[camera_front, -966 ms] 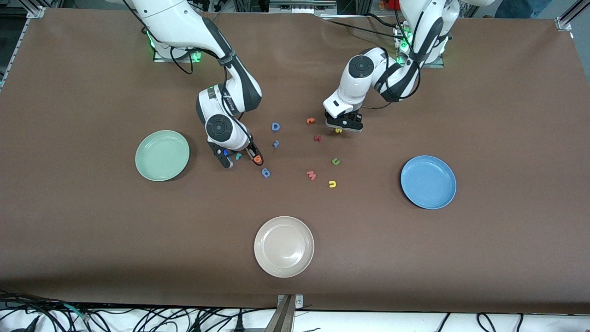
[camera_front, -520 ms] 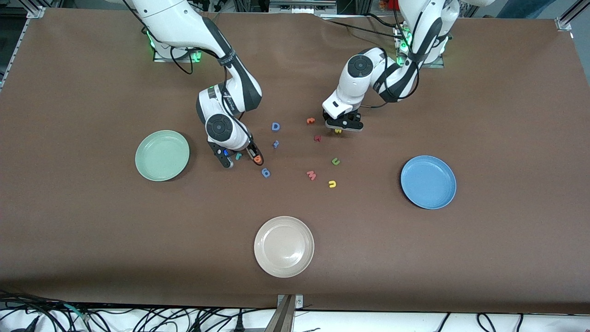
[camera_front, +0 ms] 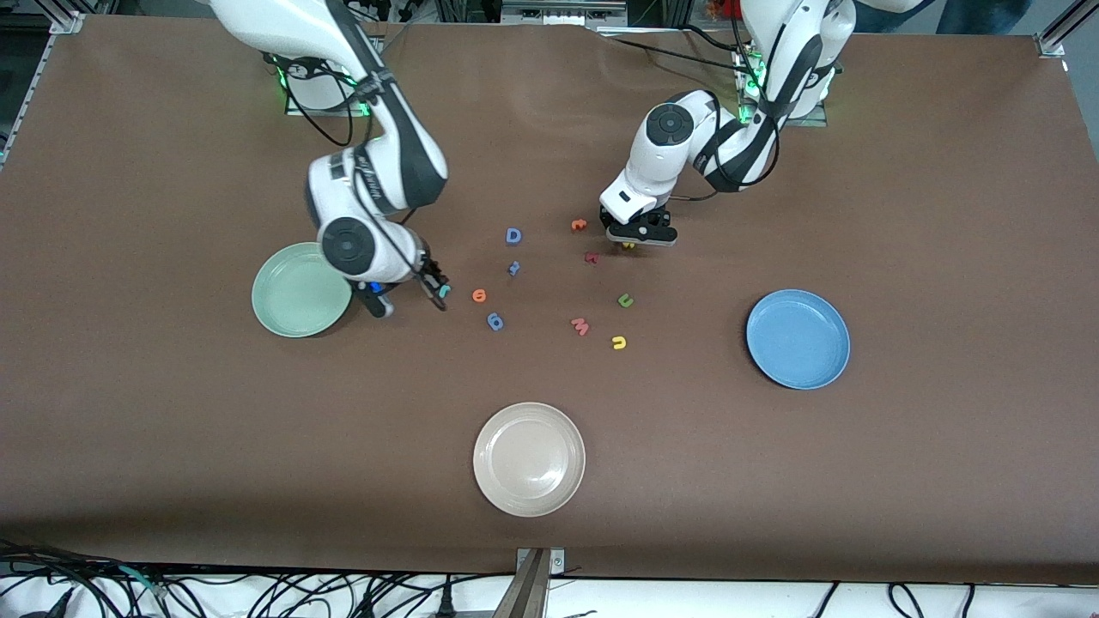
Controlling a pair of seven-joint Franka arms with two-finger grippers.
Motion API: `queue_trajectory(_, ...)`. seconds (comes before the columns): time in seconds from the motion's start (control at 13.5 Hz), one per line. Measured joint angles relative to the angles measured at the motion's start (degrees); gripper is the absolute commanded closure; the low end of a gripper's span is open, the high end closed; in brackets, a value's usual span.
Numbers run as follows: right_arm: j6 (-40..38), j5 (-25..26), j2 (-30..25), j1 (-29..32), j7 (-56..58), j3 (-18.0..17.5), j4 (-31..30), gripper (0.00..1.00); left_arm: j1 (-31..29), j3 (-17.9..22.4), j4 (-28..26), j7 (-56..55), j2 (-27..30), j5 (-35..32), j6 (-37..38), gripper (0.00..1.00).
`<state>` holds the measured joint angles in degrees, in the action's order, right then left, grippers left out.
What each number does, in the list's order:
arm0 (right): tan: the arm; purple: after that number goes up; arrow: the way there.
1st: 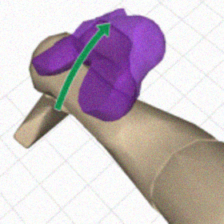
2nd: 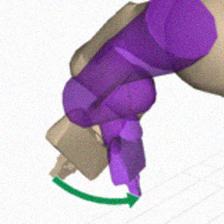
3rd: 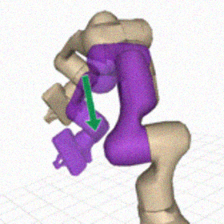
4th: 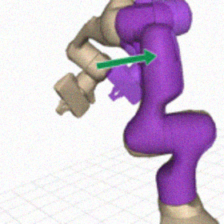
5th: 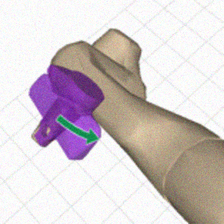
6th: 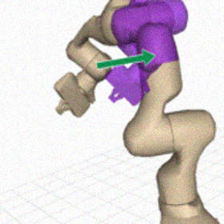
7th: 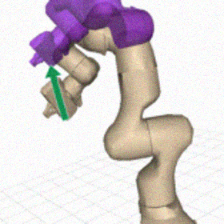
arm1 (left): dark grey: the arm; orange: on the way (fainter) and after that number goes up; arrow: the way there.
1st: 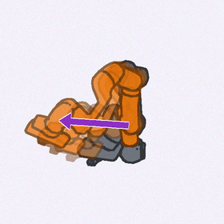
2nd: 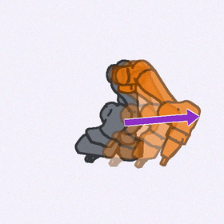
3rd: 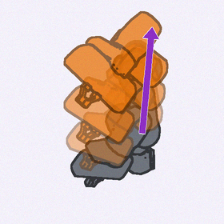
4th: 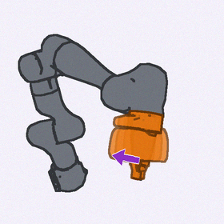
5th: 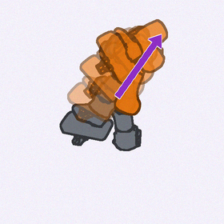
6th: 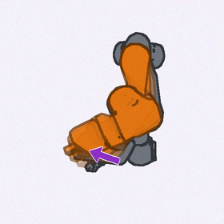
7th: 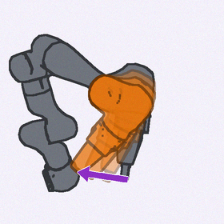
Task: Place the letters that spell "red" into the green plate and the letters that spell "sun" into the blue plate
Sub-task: 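Place the teal b on the green plate while the left gripper lifts s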
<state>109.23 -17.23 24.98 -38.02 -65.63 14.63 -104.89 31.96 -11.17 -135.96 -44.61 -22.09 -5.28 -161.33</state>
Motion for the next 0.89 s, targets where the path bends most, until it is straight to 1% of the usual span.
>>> queue_trajectory(0.22, -6.50, 0.08, -1.27, 0.21, 9.17, 6.69, -0.05, 1.00, -0.01, 0.03, 0.06, -0.07, -0.01, 0.00, 0.09, 0.68)
queue_trajectory(0.37, -8.19, 0.23, -1.12, 0.33, 16.27, 11.03, -1.33, 1.00, -0.03, 0.11, 0.09, -0.10, 0.02, -0.01, 0.32, 0.70)
queue_trajectory(0.52, -8.46, 1.75, -0.66, 0.44, 22.98, 14.69, -2.97, 1.00, -0.04, 0.17, 0.11, -0.20, 0.05, -0.01, 0.49, 0.70)
queue_trajectory(0.74, -8.18, 3.32, 0.72, 0.59, 31.69, 18.88, -5.44, 1.00, -0.06, 0.18, 0.12, -0.25, 0.06, -0.01, 0.58, 0.74)
queue_trajectory(0.89, -5.10, 3.32, 1.80, 0.73, 35.02, 19.94, -8.24, 1.00, -0.06, 0.17, 0.12, -0.26, 0.10, -0.02, 0.75, 0.76)
